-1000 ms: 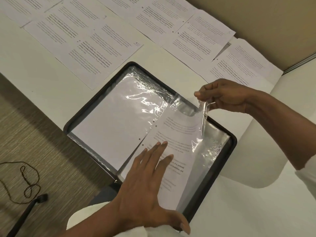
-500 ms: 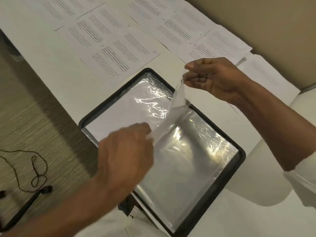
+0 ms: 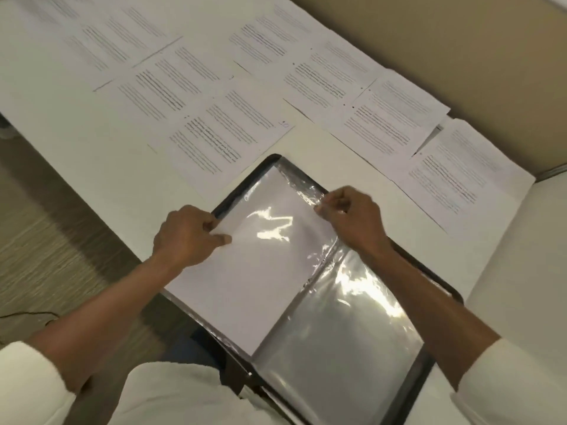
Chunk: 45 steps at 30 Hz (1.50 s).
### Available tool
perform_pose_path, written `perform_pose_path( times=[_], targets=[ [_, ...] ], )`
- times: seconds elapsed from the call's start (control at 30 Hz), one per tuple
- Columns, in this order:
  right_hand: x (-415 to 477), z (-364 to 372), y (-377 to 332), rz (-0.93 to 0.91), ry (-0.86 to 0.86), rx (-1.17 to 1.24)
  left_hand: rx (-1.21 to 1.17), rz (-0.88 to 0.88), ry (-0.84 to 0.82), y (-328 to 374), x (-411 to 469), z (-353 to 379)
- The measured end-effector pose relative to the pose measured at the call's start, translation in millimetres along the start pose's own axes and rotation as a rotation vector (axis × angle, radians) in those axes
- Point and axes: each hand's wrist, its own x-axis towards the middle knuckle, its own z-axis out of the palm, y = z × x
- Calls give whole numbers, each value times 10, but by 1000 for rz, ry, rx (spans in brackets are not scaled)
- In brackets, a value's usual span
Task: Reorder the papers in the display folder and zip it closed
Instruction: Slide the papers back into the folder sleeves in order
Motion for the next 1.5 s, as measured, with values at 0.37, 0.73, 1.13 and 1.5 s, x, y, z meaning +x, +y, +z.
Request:
perform_pose_path(
  times=[0.37,0.73,1.13,1.5],
  targets=[
    [-206,972,103,-12,156,-395,529,396,-173,-255,490,11],
    [-50,1145,-157,289,259,-119,578,404,-309,-147,779,-253],
    [483,1223,-478,119,72,-94,66,276,-162,232,1645,-924],
    [1729,1543,-1345,110,106,-93,50,382,-61,699,3214,-1829]
  ],
)
